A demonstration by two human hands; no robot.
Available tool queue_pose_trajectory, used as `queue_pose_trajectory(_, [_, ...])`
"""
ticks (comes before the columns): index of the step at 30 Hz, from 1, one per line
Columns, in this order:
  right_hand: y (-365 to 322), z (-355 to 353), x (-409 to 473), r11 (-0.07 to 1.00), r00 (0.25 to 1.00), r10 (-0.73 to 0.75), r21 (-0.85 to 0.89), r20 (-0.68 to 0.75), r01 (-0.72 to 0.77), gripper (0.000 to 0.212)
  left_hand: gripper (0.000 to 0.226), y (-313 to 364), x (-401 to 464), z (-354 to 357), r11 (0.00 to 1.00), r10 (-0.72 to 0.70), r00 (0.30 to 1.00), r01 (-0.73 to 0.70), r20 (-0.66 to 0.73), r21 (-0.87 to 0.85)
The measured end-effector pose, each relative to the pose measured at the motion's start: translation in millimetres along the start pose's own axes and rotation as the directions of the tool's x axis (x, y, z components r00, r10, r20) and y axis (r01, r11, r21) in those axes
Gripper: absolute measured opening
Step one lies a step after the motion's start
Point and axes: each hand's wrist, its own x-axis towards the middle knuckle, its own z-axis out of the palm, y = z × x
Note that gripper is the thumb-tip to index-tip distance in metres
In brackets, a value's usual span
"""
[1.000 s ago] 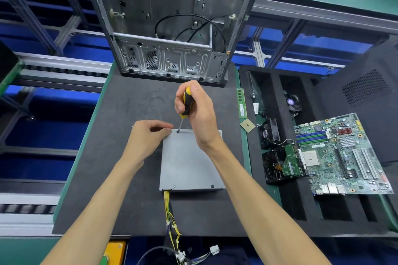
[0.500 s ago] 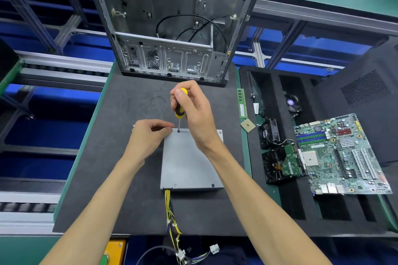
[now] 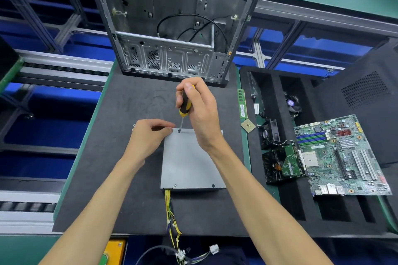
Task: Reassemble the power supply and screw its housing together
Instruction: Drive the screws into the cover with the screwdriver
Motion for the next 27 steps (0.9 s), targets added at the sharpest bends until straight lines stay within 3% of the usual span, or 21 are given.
queue_pose_trajectory(20, [2.0,6.4,-0.7,1.0,0.999,-0.001,-0.029,-0.048,0.0,0.02,0.015,2.1,-2.2,-0.1,1.0,0.006,1.0,-0.006,-0.002,0.001])
queue_pose_trajectory(27, [1.0,8.6,1.3,0.999,1.0,0.007,-0.038,0.01,-0.007,0.021,0.015,3.5,-2.9,0.1,1.0,-0.007,1.0,0.007,0.004,-0.007])
